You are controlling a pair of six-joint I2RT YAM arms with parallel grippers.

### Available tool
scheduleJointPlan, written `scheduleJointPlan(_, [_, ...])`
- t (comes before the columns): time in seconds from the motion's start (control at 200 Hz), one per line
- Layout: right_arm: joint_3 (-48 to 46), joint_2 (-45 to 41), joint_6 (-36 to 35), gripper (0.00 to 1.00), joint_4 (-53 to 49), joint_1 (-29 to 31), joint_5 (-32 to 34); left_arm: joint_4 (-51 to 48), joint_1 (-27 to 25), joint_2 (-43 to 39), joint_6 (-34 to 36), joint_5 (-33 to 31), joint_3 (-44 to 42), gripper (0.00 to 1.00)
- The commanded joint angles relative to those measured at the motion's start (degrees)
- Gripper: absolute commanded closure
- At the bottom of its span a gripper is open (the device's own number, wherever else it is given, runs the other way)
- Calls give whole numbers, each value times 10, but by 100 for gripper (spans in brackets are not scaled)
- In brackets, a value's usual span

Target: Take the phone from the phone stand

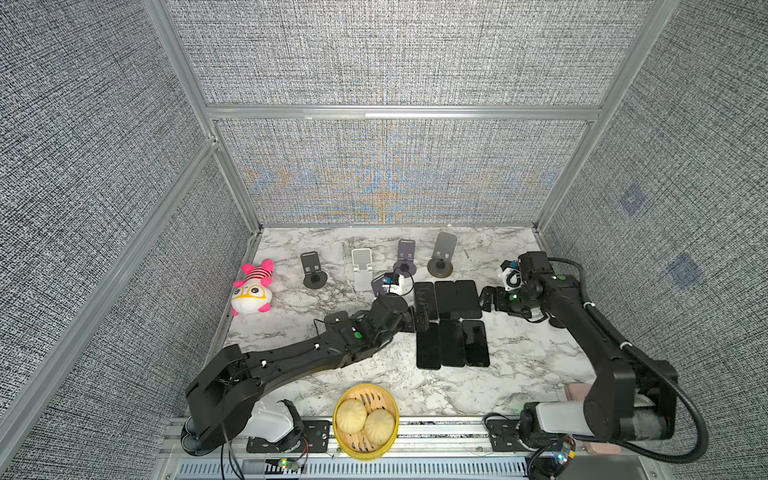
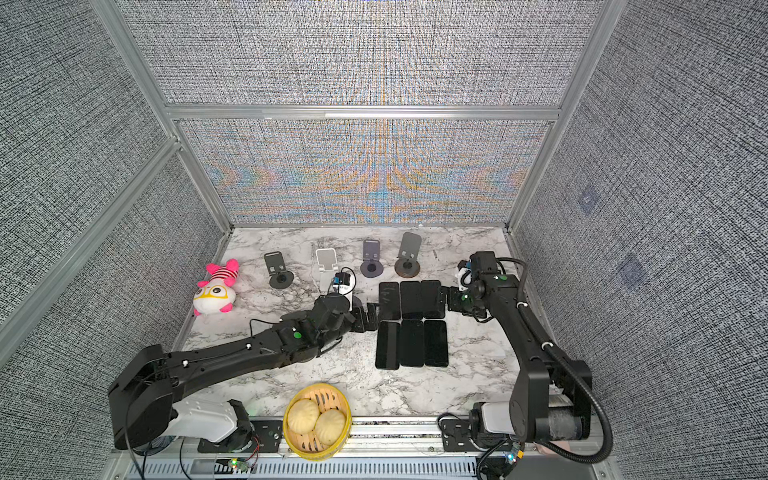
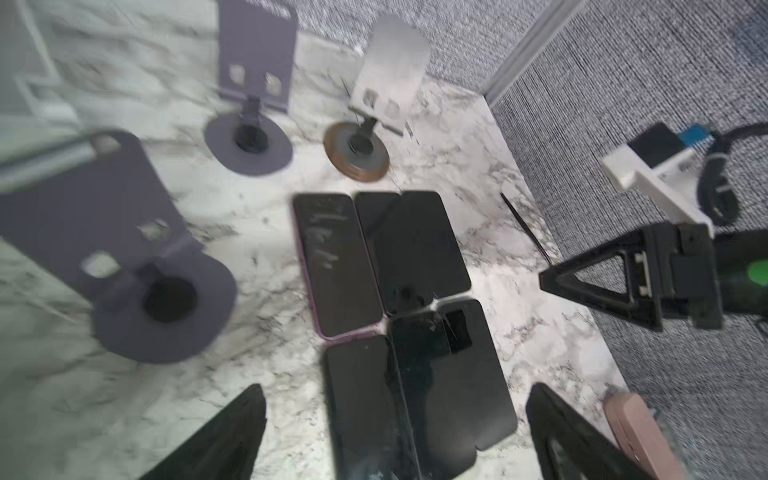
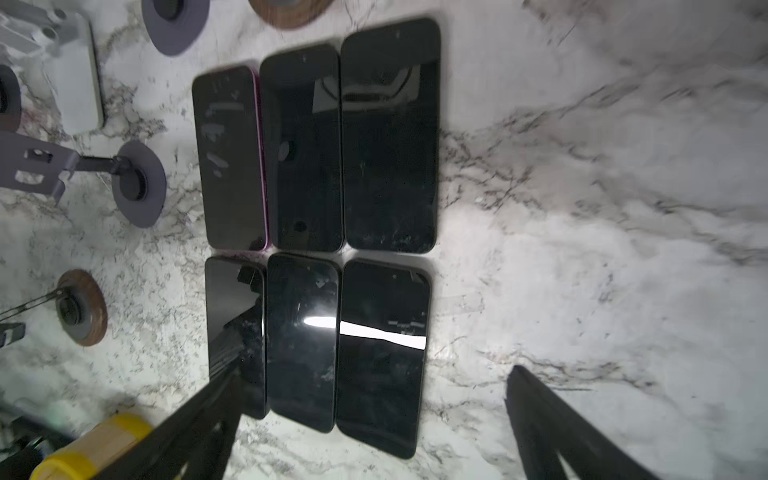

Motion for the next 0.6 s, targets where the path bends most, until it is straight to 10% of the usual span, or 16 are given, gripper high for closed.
scheduleJointPlan(0.0, [-17, -40, 9, 1, 68, 1, 69, -109, 19, -37, 64, -77, 11, 1])
scheduleJointPlan(0.355, [-135, -141, -14, 1, 241, 2, 173, -245, 177, -249, 220, -238, 1, 1])
scheduleJointPlan(0.595, [-211, -112, 1, 1, 366, 4, 212, -130, 311, -390, 335, -340, -128, 1])
